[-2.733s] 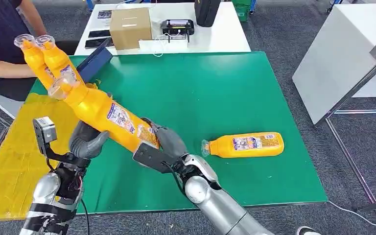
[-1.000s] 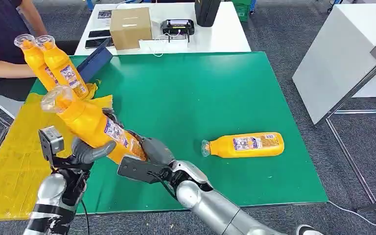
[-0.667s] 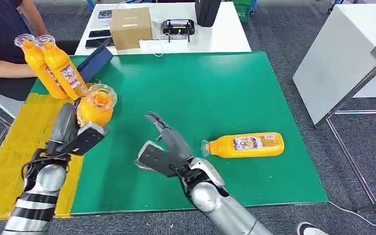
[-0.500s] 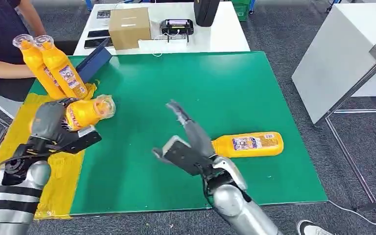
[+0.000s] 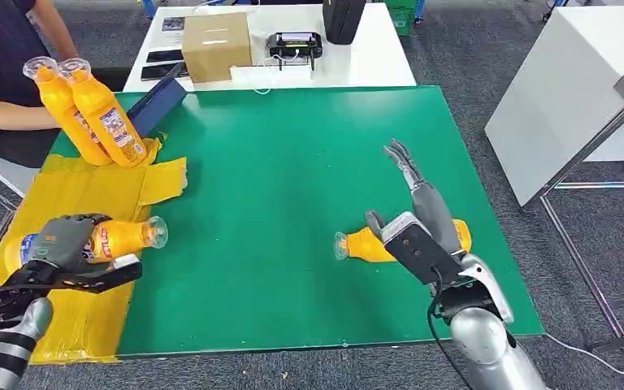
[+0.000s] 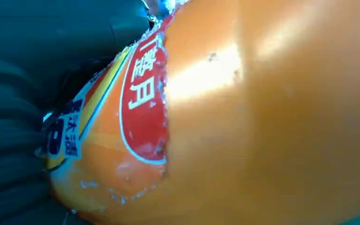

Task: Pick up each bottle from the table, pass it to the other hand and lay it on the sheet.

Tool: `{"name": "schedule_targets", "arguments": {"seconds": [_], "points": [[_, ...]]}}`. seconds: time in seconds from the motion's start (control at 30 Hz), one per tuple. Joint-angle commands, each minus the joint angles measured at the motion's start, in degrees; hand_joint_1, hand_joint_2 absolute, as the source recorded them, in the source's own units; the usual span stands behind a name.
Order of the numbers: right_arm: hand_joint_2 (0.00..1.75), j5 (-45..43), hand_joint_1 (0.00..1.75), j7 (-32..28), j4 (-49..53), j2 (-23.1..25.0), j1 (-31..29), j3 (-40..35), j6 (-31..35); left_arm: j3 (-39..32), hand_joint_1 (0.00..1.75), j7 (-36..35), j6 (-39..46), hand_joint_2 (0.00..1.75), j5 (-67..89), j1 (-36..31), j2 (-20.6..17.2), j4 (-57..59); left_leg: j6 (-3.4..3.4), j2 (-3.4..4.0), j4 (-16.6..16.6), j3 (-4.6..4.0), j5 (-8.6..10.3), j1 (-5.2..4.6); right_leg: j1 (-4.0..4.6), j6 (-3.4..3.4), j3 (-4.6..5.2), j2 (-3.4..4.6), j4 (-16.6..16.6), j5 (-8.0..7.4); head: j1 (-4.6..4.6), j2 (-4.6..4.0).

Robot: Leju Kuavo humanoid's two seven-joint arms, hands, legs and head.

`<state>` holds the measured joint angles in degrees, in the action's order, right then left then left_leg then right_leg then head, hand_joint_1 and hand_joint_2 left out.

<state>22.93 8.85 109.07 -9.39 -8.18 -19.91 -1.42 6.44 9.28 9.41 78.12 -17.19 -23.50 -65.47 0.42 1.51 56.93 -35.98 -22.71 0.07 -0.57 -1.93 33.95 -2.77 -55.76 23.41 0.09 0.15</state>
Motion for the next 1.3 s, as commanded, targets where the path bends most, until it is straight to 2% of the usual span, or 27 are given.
{"name": "schedule_targets", "arguments": {"seconds": [0.03, 0.17, 0.23, 0.33, 0.37, 0.4, 0.43, 0.53, 0.57, 0.6, 0.7, 0.83, 1.17, 1.3], "points": [[1.75, -0.7, 0.0, 1.1, -3.6, -5.5, -1.2, 3.1, -3.5, 5.5, 1.75, 4.8, -3.0, 1.75, -5.6, -0.7, 1.4, 7.0, -0.01, -0.17, -0.1, 0.29, -0.07, 0.0, -0.04, 0.03, -0.34, 0.09, 0.1, 0.09, -0.02, 0.0], [1.75, -0.6, 0.0, 1.3, -3.3, -5.3, -1.1, 2.8, -3.6, 5.7, 1.75, 4.8, -3.3, 1.75, -6.5, -0.7, 1.1, 6.5, -0.01, -0.1, -0.1, 0.2, -0.05, -0.02, -0.05, 0.02, -0.24, 0.09, 0.0, 0.06, 0.02, 0.0], [1.75, 2.3, 0.0, 3.1, -5.5, -6.9, -0.7, 2.0, -5.3, 6.0, 1.75, 7.9, -4.4, 1.75, -11.5, 0.3, 2.8, 4.5, -0.03, -0.12, -0.1, 0.32, -0.1, 0.0, -0.05, 0.06, -0.37, 0.17, 0.0, 0.1, 0.0, 0.0], [1.75, 4.1, 0.0, 3.3, -10.8, -7.9, -0.8, 1.6, -6.8, 8.7, 1.75, 8.2, -7.5, 1.75, -14.9, -0.1, 4.1, 3.0, 0.0, -0.22, -0.1, 0.3, -0.03, -0.01, -0.04, 0.02, -0.36, -0.02, 0.1, 0.06, 0.0, 0.0], [1.75, 4.3, 0.0, 2.5, -13.0, -7.9, -1.3, 1.9, -7.0, 10.1, 0.47, 8.0, -9.1, 1.75, -16.4, -1.0, 4.1, 3.7, 0.0, -0.35, -0.1, 0.43, -0.05, 0.02, -0.03, 0.02, -0.55, -0.05, 0.2, 0.1, -0.02, 0.0], [0.0, 5.2, 0.0, 2.2, -14.2, -8.1, -1.6, 1.9, -6.9, 9.5, 0.0, 7.1, -10.5, 0.0, -18.6, -1.6, 5.0, 4.6, 0.01, -0.3, -0.1, 0.35, -0.02, 0.0, -0.04, 0.0, -0.43, -0.09, 0.2, 0.08, -0.02, 0.0], [0.0, 7.9, 0.0, 1.8, -15.7, -8.3, -2.1, 1.9, -6.8, 10.6, 0.0, 6.3, -10.4, 0.0, -19.1, -2.3, 5.5, 5.2, 0.01, -0.32, -0.1, 0.29, 0.0, -0.01, -0.05, -0.01, -0.4, -0.15, 0.1, 0.06, 0.0, 0.0], [0.0, 8.8, 0.0, 1.7, -16.7, -8.5, -2.6, 1.7, -7.2, 10.7, 0.0, 6.4, -10.4, 0.0, -19.8, -2.6, 5.7, 5.4, 0.02, -0.38, 0.0, 0.36, -0.04, 0.03, -0.03, -0.01, -0.53, -0.09, 0.1, 0.07, 0.02, 0.0], [1.75, 9.1, 0.0, 1.6, -17.5, -8.5, -3.2, 1.5, -7.6, 10.6, 0.0, 6.5, -10.4, 0.0, -20.4, -2.8, 5.5, 5.6, 0.03, -0.3, -0.1, 0.24, -0.01, -0.02, -0.05, -0.01, -0.38, -0.09, 0.1, 0.03, 0.02, 0.0], [1.75, 10.2, 0.0, 2.1, -18.6, -9.4, -3.9, 0.6, -9.1, 10.5, 0.0, 6.5, -10.2, 0.0, -21.1, -3.0, 5.7, 5.8, 0.02, -0.31, 0.0, 0.39, -0.08, 0.01, -0.05, 0.01, -0.54, 0.1, 0.1, 0.06, 0.0, 0.0], [1.75, 12.7, 0.0, 3.7, -26.1, -11.5, -7.4, -1.2, -13.1, 10.6, 0.0, 6.0, -10.1, 0.0, -22.8, -5.0, 6.1, 7.4, 0.02, -0.36, 0.0, 0.28, -0.04, -0.02, -0.04, -0.01, -0.42, -0.03, 0.1, 0.03, 0.0, 0.0], [1.75, 11.1, 0.0, -0.4, -35.9, -14.8, -10.2, -2.1, -16.3, 11.2, 0.0, 8.1, -11.1, 0.0, -26.1, -8.4, 5.9, 9.5, 0.02, -0.49, 0.0, 0.38, -0.03, 0.03, -0.01, 0.0, -0.56, -0.08, 0.1, 0.04, 0.0, 0.0], [1.75, 13.9, 0.0, -3.3, -41.7, -18.8, -12.3, -2.8, -17.5, 12.2, 0.0, 8.3, -10.5, 0.0, -27.7, -10.2, 5.6, 9.4, 0.07, -0.41, 0.0, 0.17, 0.01, -0.04, -0.05, -0.03, -0.31, -0.11, 0.0, 0.02, -0.02, 0.0], [1.75, 16.0, 0.0, -5.0, -43.4, -21.3, -12.3, -3.8, -18.5, 8.0, 0.0, 9.3, -10.8, 0.0, -34.6, -9.9, 8.9, 8.0, 0.07, -0.52, 0.0, 0.26, -0.03, -0.03, -0.06, -0.03, -0.43, -0.08, 0.0, 0.07, 0.0, 0.0]]}}
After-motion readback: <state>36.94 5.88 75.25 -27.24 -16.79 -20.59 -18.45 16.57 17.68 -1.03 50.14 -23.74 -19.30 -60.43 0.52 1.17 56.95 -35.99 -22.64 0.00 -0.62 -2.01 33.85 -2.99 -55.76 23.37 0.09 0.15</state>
